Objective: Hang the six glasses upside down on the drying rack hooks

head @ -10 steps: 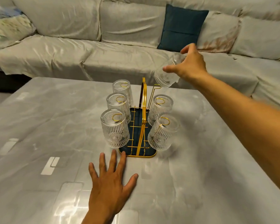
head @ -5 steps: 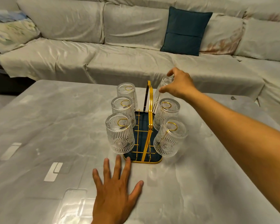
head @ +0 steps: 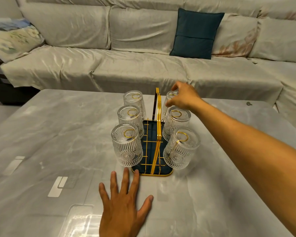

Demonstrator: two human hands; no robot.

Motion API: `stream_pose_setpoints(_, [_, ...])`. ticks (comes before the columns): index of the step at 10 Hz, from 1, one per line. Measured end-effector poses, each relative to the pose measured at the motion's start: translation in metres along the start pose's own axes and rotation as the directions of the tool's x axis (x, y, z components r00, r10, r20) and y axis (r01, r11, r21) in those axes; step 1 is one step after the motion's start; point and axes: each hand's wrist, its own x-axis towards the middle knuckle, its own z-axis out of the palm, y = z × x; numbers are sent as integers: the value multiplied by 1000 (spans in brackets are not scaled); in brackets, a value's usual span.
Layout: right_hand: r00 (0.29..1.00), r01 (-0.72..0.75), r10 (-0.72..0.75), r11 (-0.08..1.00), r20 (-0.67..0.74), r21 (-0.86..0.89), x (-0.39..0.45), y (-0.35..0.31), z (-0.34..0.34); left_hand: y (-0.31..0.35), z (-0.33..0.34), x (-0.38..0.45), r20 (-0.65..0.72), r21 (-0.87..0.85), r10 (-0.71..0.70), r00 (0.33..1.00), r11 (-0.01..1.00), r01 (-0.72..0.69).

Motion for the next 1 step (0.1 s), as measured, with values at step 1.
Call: stream_pose_setpoints(1, [999,-27,29,997,-22,76,-7,-1,-4,2,1,0,-48,-30,23,999,999,-25])
